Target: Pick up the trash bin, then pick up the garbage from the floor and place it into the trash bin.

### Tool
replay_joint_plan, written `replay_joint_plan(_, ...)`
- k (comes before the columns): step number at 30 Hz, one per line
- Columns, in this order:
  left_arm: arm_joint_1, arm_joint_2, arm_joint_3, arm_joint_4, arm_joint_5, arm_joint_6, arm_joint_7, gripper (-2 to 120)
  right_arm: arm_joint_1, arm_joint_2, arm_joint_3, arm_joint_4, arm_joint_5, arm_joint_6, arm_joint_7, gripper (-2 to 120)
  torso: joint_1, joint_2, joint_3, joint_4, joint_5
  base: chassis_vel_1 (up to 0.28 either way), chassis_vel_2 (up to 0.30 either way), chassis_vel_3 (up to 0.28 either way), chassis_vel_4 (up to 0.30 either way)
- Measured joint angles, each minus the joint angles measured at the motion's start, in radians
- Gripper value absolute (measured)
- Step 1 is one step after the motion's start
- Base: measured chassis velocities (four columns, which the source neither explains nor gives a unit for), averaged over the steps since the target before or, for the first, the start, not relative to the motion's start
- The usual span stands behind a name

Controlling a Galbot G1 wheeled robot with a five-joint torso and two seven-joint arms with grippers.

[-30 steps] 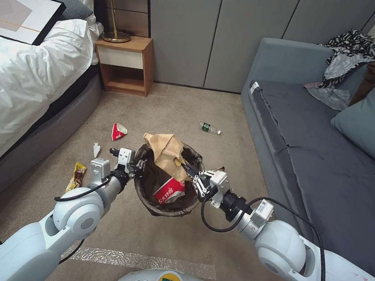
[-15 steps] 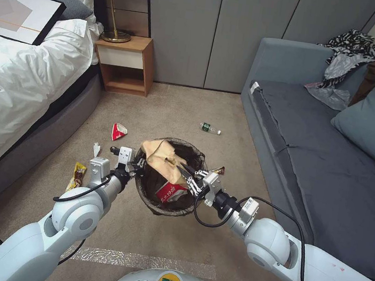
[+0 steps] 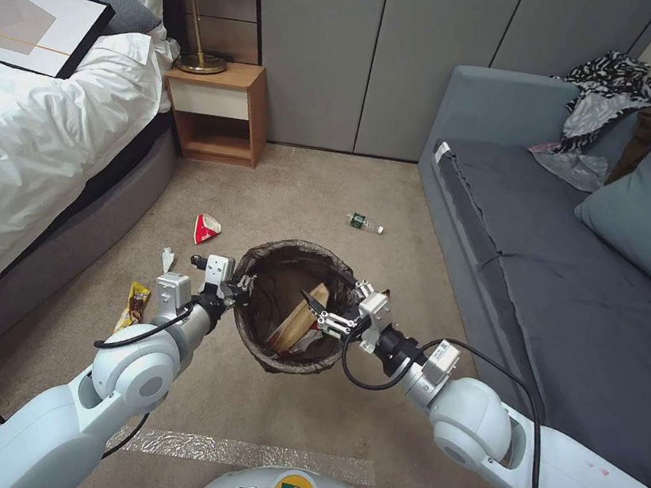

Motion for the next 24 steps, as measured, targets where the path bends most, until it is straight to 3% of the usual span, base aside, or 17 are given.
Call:
replay_joint_plan(4, -0.001, -0.004, 0.000, 0.012, 0.001, -0.002, 0.001, 5, -0.041, -0.011, 0.065, 0.039, 0.026, 0.001, 0.002, 94, 0.000, 0.000, 0.000, 0.0000, 0.0000, 0.000, 0.000, 0.000, 0.000)
replay_joint_plan(8, -0.002, -0.008, 0.000, 0.020, 0.002, -0.003, 0.002, 5, -0.076, -0.017, 0.133, 0.069, 0.049, 0.001, 0.011, 99, 0.000, 0.000, 0.000, 0.0000, 0.0000, 0.000, 0.000, 0.000, 0.000)
replay_joint_plan(10, 0.001, -0.014, -0.007, 0.025, 0.005, -0.005, 0.003, 5, -0.130, -0.004, 0.252, 0.120, 0.099, -0.010, 0.059, 100, 0.000, 0.000, 0.000, -0.0001, -0.0001, 0.000, 0.000, 0.000, 0.000)
replay_joint_plan(11, 0.001, -0.014, -0.007, 0.025, 0.005, -0.005, 0.003, 5, -0.130, -0.004, 0.252, 0.120, 0.099, -0.010, 0.059, 100, 0.000, 0.000, 0.000, -0.0001, -0.0001, 0.000, 0.000, 0.000, 0.000)
replay_joint_plan(13, 0.011, -0.023, -0.018, 0.026, 0.011, -0.006, 0.004, 5, -0.236, 0.062, 0.417, 0.156, 0.131, -0.061, 0.108, 100, 0.000, 0.000, 0.000, 0.0002, -0.0001, 0.000, 0.000, 0.000, 0.000)
replay_joint_plan(15, 0.015, -0.025, -0.022, 0.026, 0.014, -0.006, 0.004, 5, -0.288, 0.094, 0.476, 0.164, 0.131, -0.075, 0.118, 100, 0.000, 0.000, 0.000, 0.0002, -0.0001, 0.000, 0.000, 0.000, 0.000)
replay_joint_plan(16, 0.023, -0.028, -0.028, 0.026, 0.017, -0.008, 0.006, 5, -0.404, 0.166, 0.596, 0.184, 0.105, -0.100, 0.134, 100, 0.000, 0.000, 0.000, -0.0002, 0.0002, 0.000, 0.000, 0.000, 0.000)
replay_joint_plan(24, 0.037, -0.038, -0.040, 0.026, 0.026, -0.010, 0.007, 5, -0.602, 0.315, 0.796, 0.237, -0.023, -0.179, 0.180, 100, 0.000, 0.000, 0.000, -0.0001, 0.0002, 0.000, 0.000, 0.000, 0.000)
